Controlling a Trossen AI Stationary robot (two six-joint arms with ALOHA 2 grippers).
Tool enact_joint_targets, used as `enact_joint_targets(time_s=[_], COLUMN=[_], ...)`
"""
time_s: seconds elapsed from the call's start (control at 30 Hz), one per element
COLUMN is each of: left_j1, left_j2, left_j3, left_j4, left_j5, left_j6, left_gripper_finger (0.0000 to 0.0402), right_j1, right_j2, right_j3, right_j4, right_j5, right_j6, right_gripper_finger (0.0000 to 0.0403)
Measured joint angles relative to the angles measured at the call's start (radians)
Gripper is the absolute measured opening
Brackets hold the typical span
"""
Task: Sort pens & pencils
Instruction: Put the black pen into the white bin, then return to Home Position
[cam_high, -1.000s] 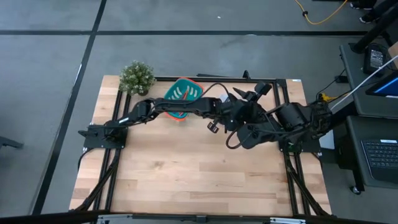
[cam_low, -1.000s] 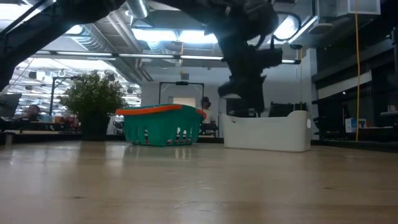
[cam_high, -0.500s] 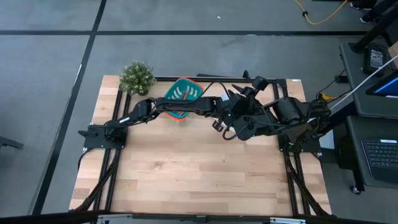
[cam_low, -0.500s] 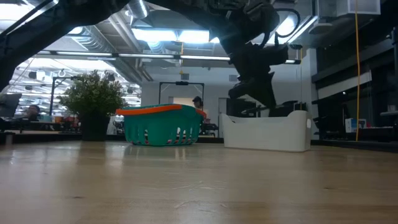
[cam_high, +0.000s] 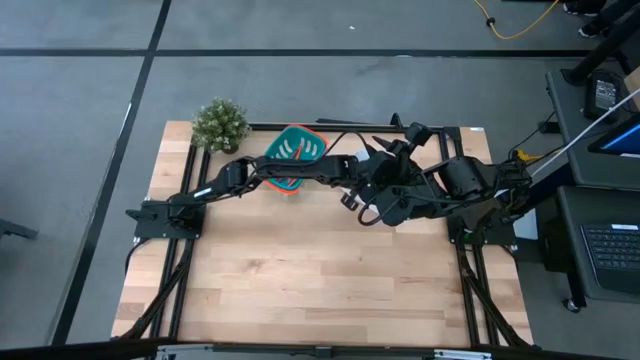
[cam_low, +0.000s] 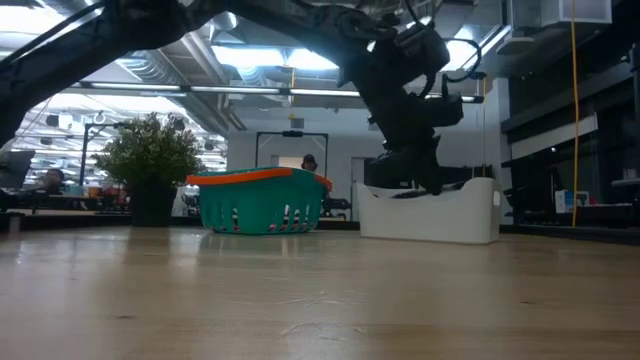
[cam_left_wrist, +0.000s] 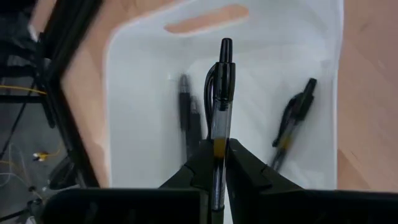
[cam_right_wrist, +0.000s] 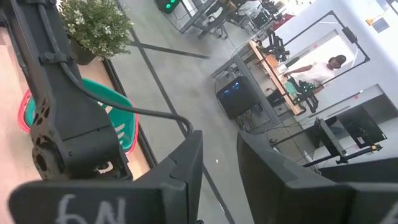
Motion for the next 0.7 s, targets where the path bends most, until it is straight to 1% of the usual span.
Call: enact_joint_targets(time_s=[0.2, 0.57, 0.63, 0.7], left_j1=[0.000, -0.006, -0.007, -0.010], left_j2=[0.005, 0.005, 0.005, 0.005], left_j3=[-0.001, -0.001, -0.001, -0.001], left_j4=[-0.005, -0.002, -0.002, -0.002], left_j5=[0.005, -0.005, -0.027, -0.086], left_j6=[-0.024, -0.054, -0.062, -0.071], left_gripper_finger=[0.0022, 0.0083, 0.0089, 0.0092], right_j1=[0.000, 0.000, 0.000, 0.000], right_j2=[0.000, 0.000, 0.000, 0.000], right_j3=[0.000, 0.000, 0.000, 0.000], right_j4=[0.000, 0.000, 0.000, 0.000], right_j5=[0.000, -0.001, -0.001, -0.001], right_j6=[-0.002, -0.001, -0.001, 0.000], right_gripper_finger=[0.0101, 0.0101, 0.0101, 0.0101])
